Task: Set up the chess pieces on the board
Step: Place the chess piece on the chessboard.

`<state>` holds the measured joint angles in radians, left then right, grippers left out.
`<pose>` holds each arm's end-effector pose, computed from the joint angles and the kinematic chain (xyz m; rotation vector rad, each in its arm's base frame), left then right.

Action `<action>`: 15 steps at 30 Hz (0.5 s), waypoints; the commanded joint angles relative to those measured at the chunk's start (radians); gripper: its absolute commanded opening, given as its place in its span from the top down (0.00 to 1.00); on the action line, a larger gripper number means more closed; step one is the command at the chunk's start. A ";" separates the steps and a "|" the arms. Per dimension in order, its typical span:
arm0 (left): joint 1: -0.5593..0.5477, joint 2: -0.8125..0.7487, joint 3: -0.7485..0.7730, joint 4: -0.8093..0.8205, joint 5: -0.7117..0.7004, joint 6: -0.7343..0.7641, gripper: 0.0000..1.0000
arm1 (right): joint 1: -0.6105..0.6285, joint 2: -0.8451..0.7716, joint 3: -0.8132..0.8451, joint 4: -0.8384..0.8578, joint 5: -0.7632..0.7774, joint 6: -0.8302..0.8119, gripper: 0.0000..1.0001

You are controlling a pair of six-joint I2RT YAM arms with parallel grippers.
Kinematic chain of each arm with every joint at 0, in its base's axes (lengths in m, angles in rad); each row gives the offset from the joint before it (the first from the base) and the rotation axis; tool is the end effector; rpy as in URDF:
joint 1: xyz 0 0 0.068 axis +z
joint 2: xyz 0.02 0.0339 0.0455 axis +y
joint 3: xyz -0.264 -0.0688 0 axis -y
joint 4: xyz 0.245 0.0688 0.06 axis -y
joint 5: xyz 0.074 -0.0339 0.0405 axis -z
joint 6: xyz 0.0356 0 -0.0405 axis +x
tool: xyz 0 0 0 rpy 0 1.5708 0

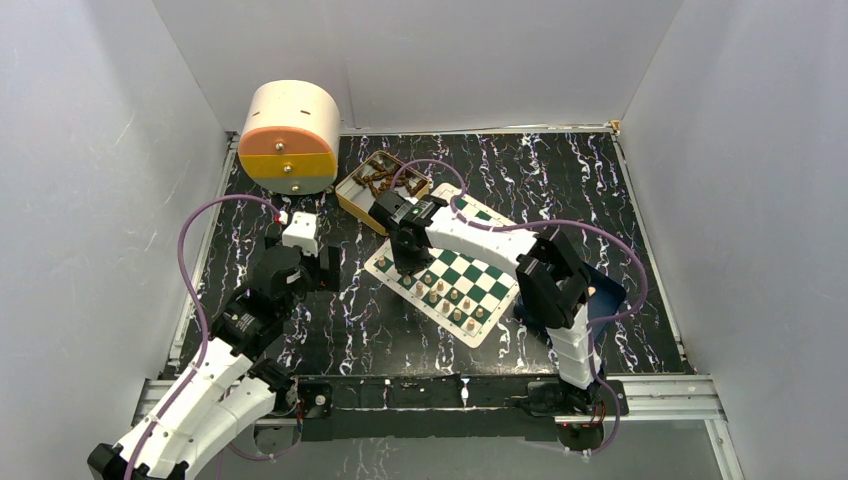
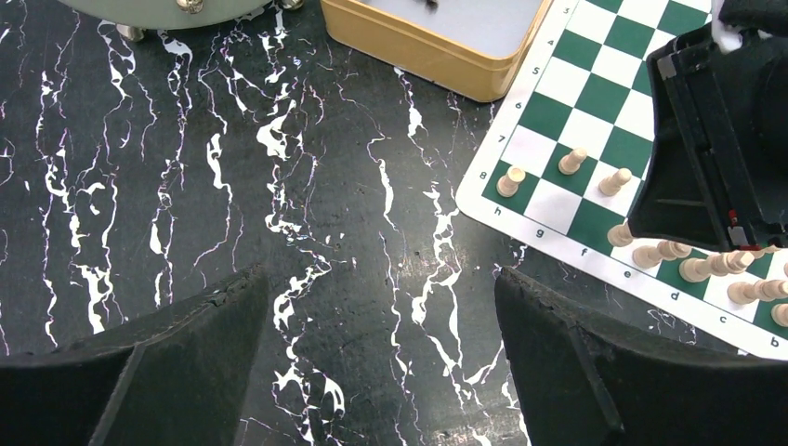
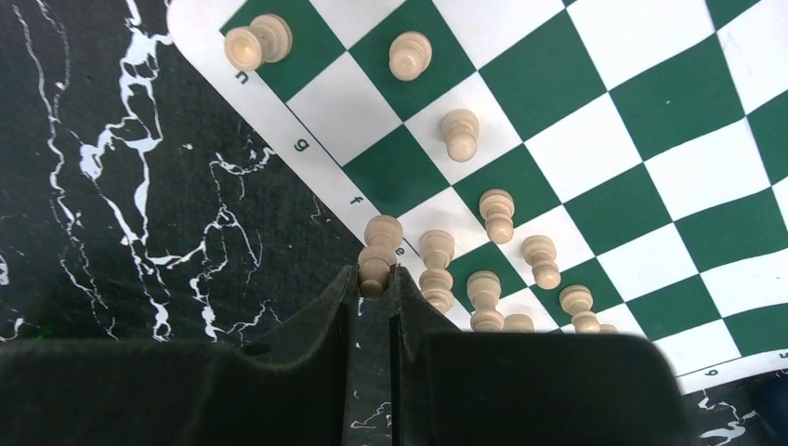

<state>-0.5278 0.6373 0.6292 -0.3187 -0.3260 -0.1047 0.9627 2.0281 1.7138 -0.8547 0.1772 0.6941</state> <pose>0.1399 -0.0684 0.2940 0.1770 1.8733 -0.1246 0.2512 0.3500 0.2313 -0.3167 2.7130 0.2458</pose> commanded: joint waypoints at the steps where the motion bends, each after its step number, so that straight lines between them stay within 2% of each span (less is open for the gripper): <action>1: -0.006 -0.014 0.037 0.001 -0.027 0.000 0.11 | 0.005 0.011 0.047 -0.026 -0.013 -0.013 0.84; 15: -0.006 -0.014 0.035 -0.002 -0.016 0.000 0.11 | 0.005 0.047 0.036 -0.008 -0.003 -0.005 0.83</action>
<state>-0.5278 0.6357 0.6292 -0.3195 -0.3290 -0.1047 0.9627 2.0731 1.7138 -0.8654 0.1688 0.6922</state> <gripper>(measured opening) 0.888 0.226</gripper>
